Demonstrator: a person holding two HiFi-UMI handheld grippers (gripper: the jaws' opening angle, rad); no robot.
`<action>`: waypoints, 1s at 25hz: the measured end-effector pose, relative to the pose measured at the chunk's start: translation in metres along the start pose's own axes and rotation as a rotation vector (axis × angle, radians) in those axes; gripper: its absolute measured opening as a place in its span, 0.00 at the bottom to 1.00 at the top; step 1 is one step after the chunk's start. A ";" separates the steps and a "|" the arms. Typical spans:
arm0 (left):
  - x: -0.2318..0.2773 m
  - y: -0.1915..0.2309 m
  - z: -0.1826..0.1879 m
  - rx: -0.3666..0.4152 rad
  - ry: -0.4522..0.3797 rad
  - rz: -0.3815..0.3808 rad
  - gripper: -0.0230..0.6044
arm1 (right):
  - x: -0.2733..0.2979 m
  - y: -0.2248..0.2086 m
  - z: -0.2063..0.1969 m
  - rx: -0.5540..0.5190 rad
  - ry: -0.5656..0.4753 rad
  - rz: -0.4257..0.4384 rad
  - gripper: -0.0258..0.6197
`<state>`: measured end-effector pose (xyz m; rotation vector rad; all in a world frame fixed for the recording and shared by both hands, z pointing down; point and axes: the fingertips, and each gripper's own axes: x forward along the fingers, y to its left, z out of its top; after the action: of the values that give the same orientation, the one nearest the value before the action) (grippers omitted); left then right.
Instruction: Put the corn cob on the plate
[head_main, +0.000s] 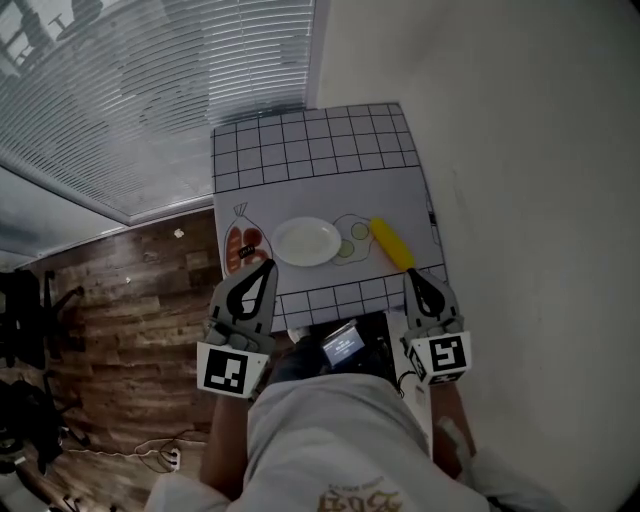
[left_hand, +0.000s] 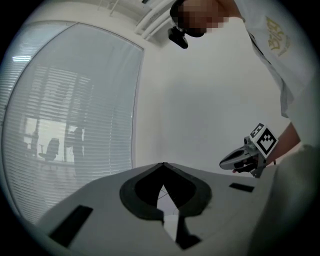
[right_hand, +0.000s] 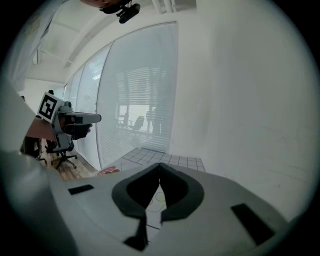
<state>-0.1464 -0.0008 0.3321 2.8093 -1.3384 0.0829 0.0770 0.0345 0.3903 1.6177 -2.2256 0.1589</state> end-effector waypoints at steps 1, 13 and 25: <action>0.002 0.000 -0.002 -0.006 0.004 -0.006 0.05 | -0.001 -0.001 -0.003 0.006 0.008 -0.009 0.05; 0.031 -0.007 0.007 0.092 -0.024 -0.068 0.05 | -0.012 -0.021 -0.019 0.035 0.046 -0.091 0.05; 0.087 -0.044 -0.007 0.272 0.065 -0.266 0.05 | 0.004 -0.045 -0.034 0.090 0.069 -0.143 0.05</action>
<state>-0.0579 -0.0401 0.3441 3.1477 -0.9958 0.3722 0.1260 0.0272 0.4170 1.7844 -2.0697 0.2746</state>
